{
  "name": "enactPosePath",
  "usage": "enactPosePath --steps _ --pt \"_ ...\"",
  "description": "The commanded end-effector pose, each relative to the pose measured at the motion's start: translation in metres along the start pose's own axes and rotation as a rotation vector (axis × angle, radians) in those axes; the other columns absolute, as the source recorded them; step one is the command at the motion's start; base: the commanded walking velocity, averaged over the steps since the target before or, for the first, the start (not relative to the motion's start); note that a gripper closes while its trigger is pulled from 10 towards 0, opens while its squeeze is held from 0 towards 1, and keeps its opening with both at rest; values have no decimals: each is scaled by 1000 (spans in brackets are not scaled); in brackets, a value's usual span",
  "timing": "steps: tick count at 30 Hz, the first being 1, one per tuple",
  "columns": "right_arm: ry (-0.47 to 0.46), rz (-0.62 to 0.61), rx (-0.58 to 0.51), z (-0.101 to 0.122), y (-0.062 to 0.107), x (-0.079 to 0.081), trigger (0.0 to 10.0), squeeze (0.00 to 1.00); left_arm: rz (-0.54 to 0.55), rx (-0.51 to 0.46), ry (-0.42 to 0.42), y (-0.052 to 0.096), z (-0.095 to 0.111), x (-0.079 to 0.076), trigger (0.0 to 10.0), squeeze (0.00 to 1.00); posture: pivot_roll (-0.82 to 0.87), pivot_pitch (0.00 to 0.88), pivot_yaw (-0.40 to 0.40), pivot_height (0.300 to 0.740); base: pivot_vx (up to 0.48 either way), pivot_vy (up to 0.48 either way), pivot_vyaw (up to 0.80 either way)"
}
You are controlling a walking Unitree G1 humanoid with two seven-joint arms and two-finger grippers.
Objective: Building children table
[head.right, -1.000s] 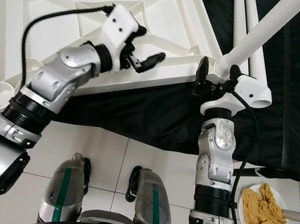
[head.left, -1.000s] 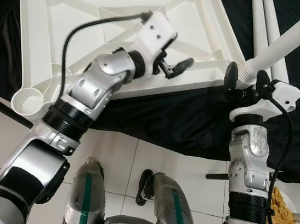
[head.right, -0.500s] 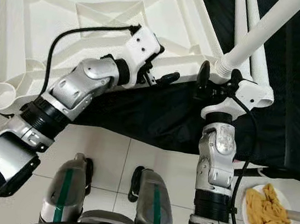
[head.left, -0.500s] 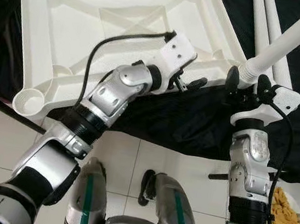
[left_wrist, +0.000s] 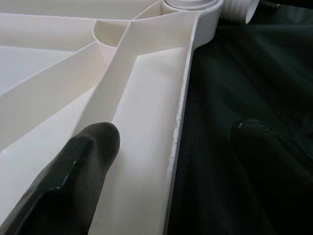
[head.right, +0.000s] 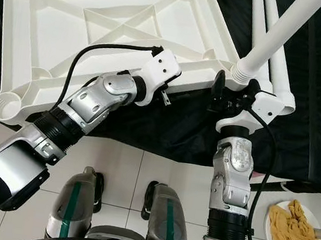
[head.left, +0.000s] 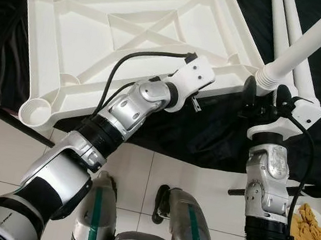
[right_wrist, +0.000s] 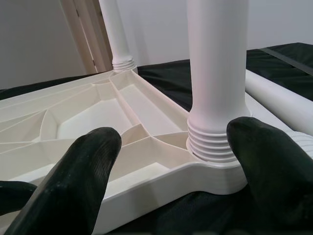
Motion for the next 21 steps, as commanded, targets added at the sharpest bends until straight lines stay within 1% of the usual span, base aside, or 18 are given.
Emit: enactPosePath --steps 1,6,7,9,11,12,13,16,19,21 --pt "-1 -10 -8 1 2 -2 10000 0 -152 59 28 -1 -17 -21 10000 0 18 81 -10 740 0 0 0" --pt "2 -7 -4 0 2 -1 10000 0 -164 66 22 -3 -11 -18 10000 0 19 79 -10 740 0 0 0" --pt "2 -6 -4 0 2 -1 10000 0 -177 69 12 -4 -10 -18 5608 0 20 78 -8 740 0 0 0" --pt "4 -6 -4 0 1 -1 10000 0 -205 80 5 -4 -9 -22 4196 0 20 78 -5 740 0 0 0" --pt "5 -6 -5 0 1 -2 10000 0 -216 85 1 -4 -9 -23 4196 0 20 78 -5 740 0 0 0" --pt "5 -7 -4 0 1 -2 10000 0 -233 95 0 -4 -11 -26 2667 0 21 79 -5 740 0 0 0" --pt "5 -8 -3 0 1 -2 10000 0 -247 108 -3 -3 -13 -28 78 0 21 80 -4 740 0 0 0" --pt "6 -9 -3 -1 1 -2 10000 0 -261 121 -5 -3 -15 -30 78 0 21 81 -4 740 0 0 0" --pt "7 -13 -2 -1 1 -3 10000 0 -310 150 -24 -1 -20 -37 0 0 22 85 -3 740 0 0 0" --pt "8 -15 -2 -1 1 -3 10000 0 -323 158 -32 1 -21 -39 0 0 21 88 -4 740 0 0 0"
Point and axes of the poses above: a point about 5 cm out from each wrist's last joint towards the gripper, its own y axis pointing back from the gripper into the wrist, its own z axis along the axis of the wrist's last joint, x = y × z, the point moved 6 cm from there along -y, pointing out of the wrist towards the gripper, and after that the axes turned 14 degrees about -y, right-handed, at the moved point
